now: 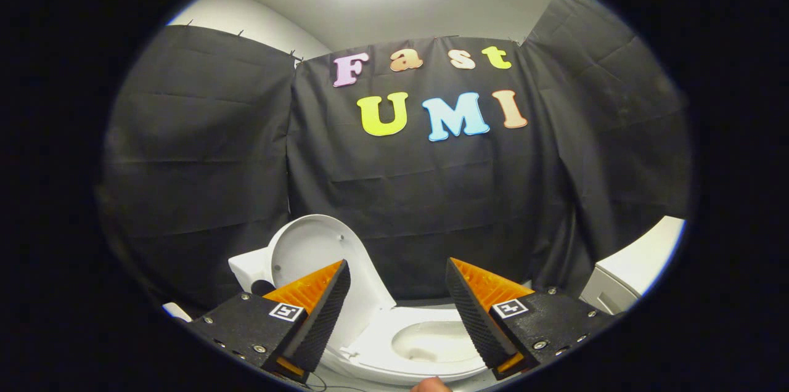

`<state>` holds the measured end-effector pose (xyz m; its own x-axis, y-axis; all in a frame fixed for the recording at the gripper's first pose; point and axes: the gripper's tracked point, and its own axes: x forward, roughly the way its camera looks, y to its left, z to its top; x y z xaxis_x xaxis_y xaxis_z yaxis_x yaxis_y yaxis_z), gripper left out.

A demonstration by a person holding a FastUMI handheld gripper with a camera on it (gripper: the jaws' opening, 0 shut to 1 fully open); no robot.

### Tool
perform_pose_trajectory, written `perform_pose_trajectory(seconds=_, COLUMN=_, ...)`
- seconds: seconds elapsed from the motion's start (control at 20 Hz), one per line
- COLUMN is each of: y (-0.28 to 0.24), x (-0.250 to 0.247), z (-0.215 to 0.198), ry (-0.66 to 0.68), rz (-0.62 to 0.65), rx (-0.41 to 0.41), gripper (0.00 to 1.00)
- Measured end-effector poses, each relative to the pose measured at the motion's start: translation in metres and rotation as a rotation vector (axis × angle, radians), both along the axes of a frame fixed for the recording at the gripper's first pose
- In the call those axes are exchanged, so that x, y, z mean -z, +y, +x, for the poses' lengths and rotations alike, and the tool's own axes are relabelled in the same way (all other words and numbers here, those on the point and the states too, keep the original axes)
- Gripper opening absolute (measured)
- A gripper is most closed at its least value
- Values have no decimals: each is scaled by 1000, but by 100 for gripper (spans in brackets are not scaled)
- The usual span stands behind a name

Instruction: Open the toilet lid.

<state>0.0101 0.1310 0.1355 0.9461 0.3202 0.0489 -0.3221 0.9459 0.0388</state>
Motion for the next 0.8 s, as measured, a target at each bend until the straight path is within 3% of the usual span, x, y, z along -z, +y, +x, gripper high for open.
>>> perform_pose_trajectory(seconds=0.8, y=-90, x=-11, z=-1, ry=-46, rz=-27, rx=133, gripper=95)
